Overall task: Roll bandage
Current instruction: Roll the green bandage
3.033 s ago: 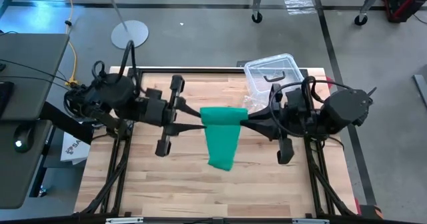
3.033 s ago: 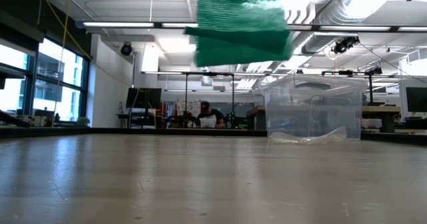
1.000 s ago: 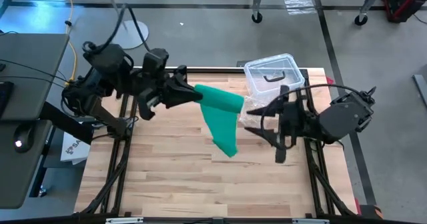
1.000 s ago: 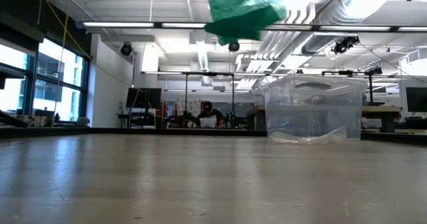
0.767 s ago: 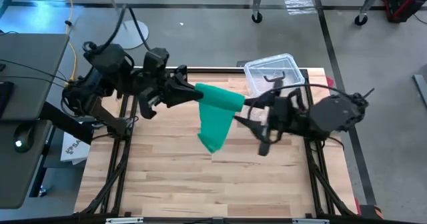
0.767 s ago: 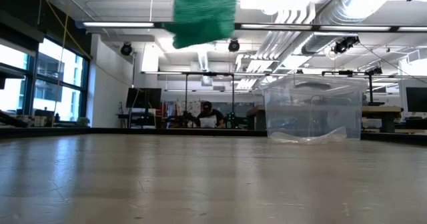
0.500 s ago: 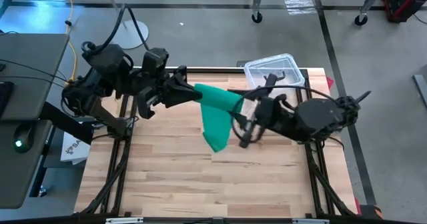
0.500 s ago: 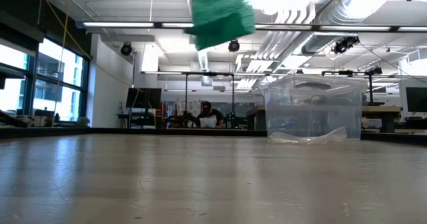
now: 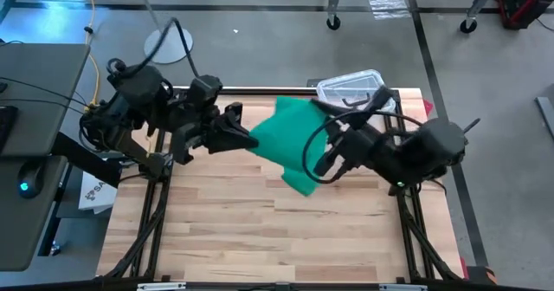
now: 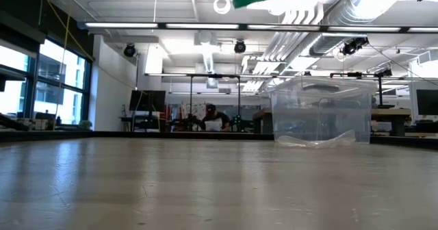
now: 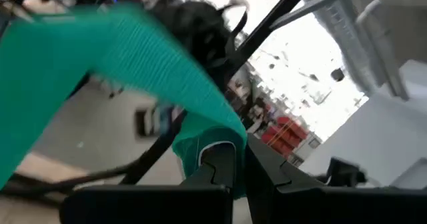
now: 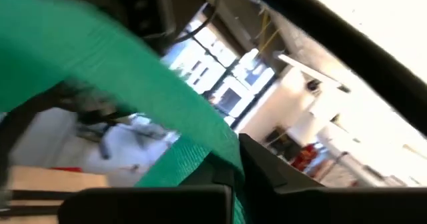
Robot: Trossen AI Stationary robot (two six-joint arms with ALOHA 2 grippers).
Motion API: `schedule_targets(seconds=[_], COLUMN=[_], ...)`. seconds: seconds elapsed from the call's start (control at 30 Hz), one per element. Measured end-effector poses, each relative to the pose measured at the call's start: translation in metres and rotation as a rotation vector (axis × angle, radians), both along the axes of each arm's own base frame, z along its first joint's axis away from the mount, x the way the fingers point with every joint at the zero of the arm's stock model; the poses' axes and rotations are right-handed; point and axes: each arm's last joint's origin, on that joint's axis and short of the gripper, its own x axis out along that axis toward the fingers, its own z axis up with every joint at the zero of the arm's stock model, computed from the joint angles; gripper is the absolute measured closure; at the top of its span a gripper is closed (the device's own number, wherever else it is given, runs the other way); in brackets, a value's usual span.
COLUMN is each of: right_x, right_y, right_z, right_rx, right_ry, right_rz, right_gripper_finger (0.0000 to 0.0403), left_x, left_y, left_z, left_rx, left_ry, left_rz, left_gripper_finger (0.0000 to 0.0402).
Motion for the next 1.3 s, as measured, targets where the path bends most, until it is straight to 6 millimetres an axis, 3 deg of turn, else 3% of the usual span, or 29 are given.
schedule_targets(seconds=[0.23, 0.4, 0.8, 1.03, 1.3], right_x=[-0.026, -0.032, -0.041, -0.027, -0.009], right_y=[0.017, 0.024, -0.003, 0.002, 0.021], right_z=[0.019, 0.02, 0.029, 0.01, -0.024], right_rx=[-0.129, -0.139, 0.087, 0.253, 0.612], right_ry=[-0.026, -0.016, -0.129, -0.164, -0.128], right_rz=[-0.018, -0.006, -0.05, 0.095, 0.447], right_gripper_finger=[0.0402, 0.0402, 0.0403, 0.0403, 0.0403], left_x=[0.001, 0.002, -0.004, -0.01, -0.017], left_y=[0.001, 0.004, -0.004, -0.003, 0.003], left_z=[-0.015, -0.014, 0.011, 0.027, 0.032], left_rx=[0.014, 0.007, -0.087, -0.044, 0.217], left_ry=[0.156, 0.148, -0.086, -0.287, -0.433], left_rz=[0.016, 0.023, -0.098, -0.112, 0.02], left_gripper_finger=[0.0396, 0.0396, 0.0396, 0.0389, 0.0386])
